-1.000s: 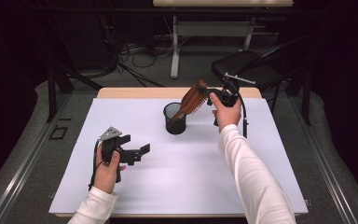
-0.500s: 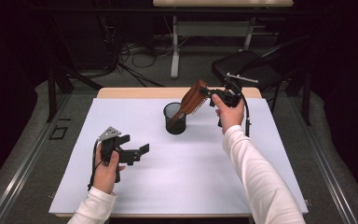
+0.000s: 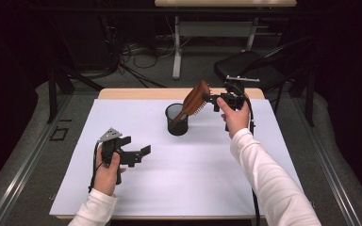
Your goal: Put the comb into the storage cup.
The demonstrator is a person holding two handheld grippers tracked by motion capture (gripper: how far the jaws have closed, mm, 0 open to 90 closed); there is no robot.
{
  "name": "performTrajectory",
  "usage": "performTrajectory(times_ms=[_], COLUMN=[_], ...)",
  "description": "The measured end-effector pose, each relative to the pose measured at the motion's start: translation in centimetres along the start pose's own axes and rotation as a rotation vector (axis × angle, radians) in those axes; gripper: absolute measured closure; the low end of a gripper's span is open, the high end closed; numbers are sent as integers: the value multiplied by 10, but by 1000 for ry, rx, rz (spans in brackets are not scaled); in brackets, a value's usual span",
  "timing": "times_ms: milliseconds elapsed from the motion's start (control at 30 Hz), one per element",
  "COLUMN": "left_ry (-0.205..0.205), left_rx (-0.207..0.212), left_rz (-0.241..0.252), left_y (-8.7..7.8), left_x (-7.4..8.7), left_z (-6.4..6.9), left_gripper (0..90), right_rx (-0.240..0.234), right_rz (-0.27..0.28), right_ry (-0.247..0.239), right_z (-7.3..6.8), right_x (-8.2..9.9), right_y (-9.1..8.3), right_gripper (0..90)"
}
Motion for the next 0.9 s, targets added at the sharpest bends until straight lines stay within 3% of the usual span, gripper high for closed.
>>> performTrajectory(times_ms=[267,400,500,700,900], left_ry=[-4,-4,-2,-4,-4], left_rx=[7,9,8,5,-1], left_rz=[-3,-3,-3,-5,-4], left_y=[0,-1,-2,-2,-3], left_x=[0,0,0,0,-1], left_z=[0,0,-1,-1,-4], left_gripper=[5,5,5,5,5], right_rx=[-46,-39,-38,3,58], right_rz=[-35,-40,-38,-22,-7], right_ry=[-69,-122,-133,-147,-142], right_z=[-10,-13,-13,-6,11], right_x=[4,6,7,10,11], right_y=[-8,-13,-16,-20,-25], right_gripper=[82,12,0,0,0])
Point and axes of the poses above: each handheld gripper's, and its own axes: y roughly forward along the jaws, x roughly out of its underside, z roughly to its right, the point moved 5 cm from there along y, roughly forward along the jaws, and after that the axes turned 14 degrees about y, right-handed, at the moved point
